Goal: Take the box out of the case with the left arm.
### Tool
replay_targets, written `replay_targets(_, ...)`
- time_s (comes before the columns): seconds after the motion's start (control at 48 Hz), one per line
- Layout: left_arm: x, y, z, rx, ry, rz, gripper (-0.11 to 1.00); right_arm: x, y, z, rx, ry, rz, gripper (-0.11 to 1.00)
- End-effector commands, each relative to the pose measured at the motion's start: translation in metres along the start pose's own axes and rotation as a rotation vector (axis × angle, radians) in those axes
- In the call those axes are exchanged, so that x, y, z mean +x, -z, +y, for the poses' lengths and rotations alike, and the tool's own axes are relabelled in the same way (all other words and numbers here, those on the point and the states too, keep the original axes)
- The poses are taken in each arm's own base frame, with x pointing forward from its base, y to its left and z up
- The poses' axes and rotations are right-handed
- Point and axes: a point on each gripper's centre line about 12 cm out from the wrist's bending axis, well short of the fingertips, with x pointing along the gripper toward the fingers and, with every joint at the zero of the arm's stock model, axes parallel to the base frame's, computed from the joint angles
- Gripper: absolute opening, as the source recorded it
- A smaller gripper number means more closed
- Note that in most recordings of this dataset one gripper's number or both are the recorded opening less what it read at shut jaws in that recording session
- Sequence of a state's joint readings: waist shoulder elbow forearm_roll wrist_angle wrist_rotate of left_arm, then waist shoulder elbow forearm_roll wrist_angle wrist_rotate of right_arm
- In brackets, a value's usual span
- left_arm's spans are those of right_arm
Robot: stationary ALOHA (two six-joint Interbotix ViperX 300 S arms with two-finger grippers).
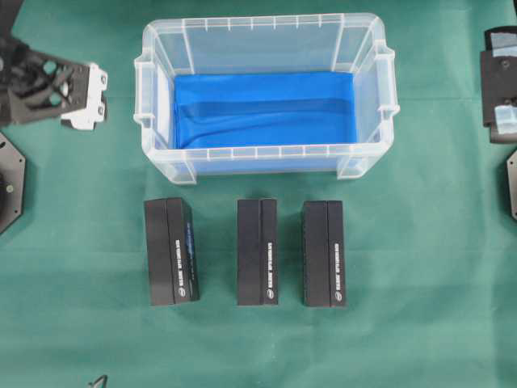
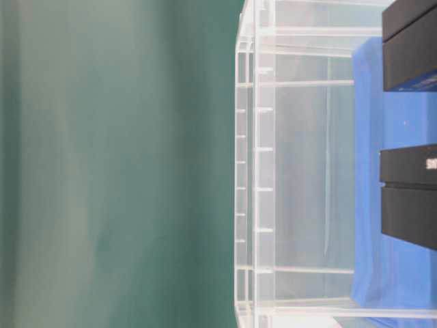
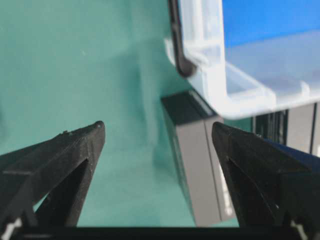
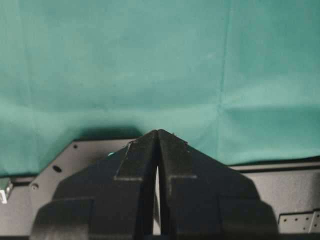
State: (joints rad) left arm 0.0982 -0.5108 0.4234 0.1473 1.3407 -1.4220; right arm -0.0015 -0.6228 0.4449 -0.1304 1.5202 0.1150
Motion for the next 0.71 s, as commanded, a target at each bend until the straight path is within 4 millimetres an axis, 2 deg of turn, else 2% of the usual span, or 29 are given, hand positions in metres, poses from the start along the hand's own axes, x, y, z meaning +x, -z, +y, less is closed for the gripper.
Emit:
replay_targets(0.0,-0.006,-0.012,-0.001,-0.019,0.018,-0.018,0.82,-0.002,-0.002,0.0,0.004,0.001,-0.014,0.0)
replay_targets(0.167,-0.005,-0.022,0.002,-0.017,0.013,-0.031,0.82,0.0,-0.001,-0.001,0.006,0.003,-0.008,0.0)
replay_targets(0.687,-0.005,-0.023,0.003,-0.024,0.014,-0.026,0.82,0.002,0.0,0.0,0.005,0.003,0.0,0.0)
